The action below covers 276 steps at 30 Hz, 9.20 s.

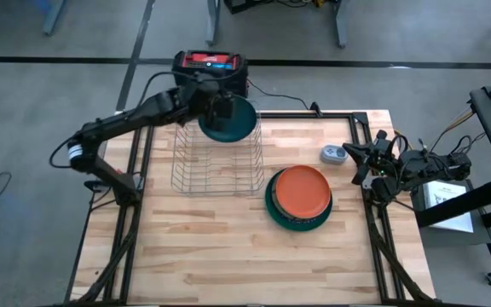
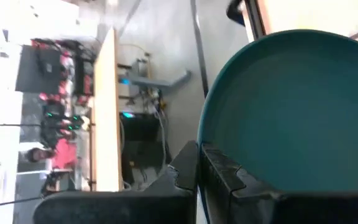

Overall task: Sort dishes
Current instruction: Put the dark green plate into the dish rack

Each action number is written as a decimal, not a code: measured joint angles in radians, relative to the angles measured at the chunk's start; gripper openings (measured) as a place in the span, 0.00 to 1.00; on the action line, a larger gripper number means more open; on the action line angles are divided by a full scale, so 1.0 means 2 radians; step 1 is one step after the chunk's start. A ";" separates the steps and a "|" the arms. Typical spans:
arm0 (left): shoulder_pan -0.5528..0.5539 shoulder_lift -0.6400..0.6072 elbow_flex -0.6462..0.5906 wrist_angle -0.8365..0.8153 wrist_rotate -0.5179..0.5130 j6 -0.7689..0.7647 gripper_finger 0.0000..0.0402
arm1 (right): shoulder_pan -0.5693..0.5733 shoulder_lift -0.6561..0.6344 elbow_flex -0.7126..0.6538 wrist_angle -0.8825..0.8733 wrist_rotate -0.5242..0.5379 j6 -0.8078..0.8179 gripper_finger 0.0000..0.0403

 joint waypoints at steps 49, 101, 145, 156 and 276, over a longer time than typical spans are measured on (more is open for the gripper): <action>-0.024 -0.080 -0.269 0.248 -0.039 0.015 0.00 | 0.000 0.059 0.000 0.002 0.028 0.000 0.00; -0.042 -0.080 -0.288 0.257 -0.067 -0.035 0.21 | 0.000 0.060 0.000 0.002 0.028 0.000 0.00; -0.097 -0.083 -0.287 0.156 -0.197 -0.143 0.44 | 0.000 0.060 0.000 0.002 0.028 0.000 0.00; -0.098 -0.085 -0.287 0.108 -0.222 -0.202 0.44 | 0.000 0.060 0.000 0.002 0.028 0.000 0.00; -0.137 -0.113 -0.288 -0.002 -0.336 -0.303 0.32 | 0.000 0.264 0.037 0.137 -0.013 -0.017 0.36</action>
